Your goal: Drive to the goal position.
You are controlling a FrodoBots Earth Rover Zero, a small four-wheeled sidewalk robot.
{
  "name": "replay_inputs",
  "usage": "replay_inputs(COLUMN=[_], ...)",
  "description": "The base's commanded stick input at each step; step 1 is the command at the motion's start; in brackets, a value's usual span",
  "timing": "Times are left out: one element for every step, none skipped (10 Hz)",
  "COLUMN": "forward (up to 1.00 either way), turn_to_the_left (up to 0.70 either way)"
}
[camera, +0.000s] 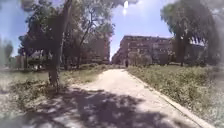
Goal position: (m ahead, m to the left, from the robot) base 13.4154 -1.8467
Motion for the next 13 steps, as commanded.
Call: replay_inputs(forward=[0.85, 0.85, 0.85, 0.85, 0.85, 0.85, 0.85, 0.85, 0.85, 0.85, 0.85, 0.85, 0.85], turn_to_the_left=[-0.14, 0.0, 0.0, 0.0, 0.0, 0.0, 0.0, 0.0, 0.0, 0.0, 0.0, 0.0, 0.0])
